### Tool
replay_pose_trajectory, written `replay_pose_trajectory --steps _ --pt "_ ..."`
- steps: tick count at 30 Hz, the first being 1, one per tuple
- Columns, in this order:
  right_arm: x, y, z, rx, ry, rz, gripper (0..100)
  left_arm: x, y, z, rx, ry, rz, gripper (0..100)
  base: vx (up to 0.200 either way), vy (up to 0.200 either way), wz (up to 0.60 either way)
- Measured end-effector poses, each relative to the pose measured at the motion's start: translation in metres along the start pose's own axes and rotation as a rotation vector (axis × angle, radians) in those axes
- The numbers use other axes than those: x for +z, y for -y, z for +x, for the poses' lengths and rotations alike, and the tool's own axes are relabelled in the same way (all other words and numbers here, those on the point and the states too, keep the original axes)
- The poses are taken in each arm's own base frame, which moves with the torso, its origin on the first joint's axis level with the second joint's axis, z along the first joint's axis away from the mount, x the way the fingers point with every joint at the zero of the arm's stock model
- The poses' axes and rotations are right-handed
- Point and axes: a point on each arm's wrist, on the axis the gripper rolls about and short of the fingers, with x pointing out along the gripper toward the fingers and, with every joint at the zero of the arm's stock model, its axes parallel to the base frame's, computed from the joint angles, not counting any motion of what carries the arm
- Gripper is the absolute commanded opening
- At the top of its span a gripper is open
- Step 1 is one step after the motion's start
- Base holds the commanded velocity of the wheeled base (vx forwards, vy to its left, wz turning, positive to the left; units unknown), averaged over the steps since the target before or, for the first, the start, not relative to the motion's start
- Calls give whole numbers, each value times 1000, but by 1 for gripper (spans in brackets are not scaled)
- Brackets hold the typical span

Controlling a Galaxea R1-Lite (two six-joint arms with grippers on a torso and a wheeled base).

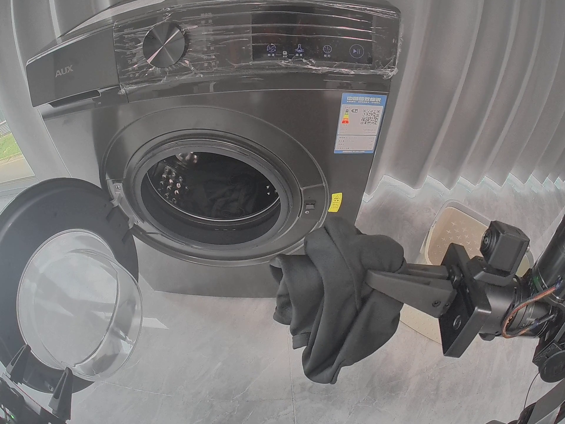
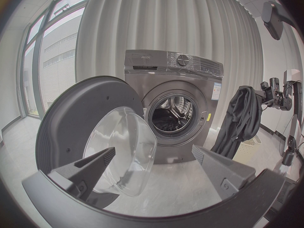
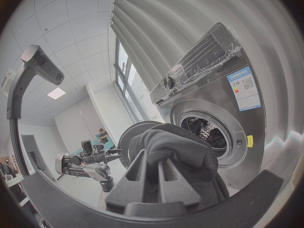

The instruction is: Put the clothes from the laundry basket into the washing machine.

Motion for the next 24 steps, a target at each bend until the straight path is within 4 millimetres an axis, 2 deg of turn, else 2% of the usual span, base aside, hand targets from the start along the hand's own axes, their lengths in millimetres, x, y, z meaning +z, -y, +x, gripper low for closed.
replay_pose_trajectory --steps 24 --pt "1 0 2 7 3 -4 0 0 0 0 0 0 0 100 0 0 25"
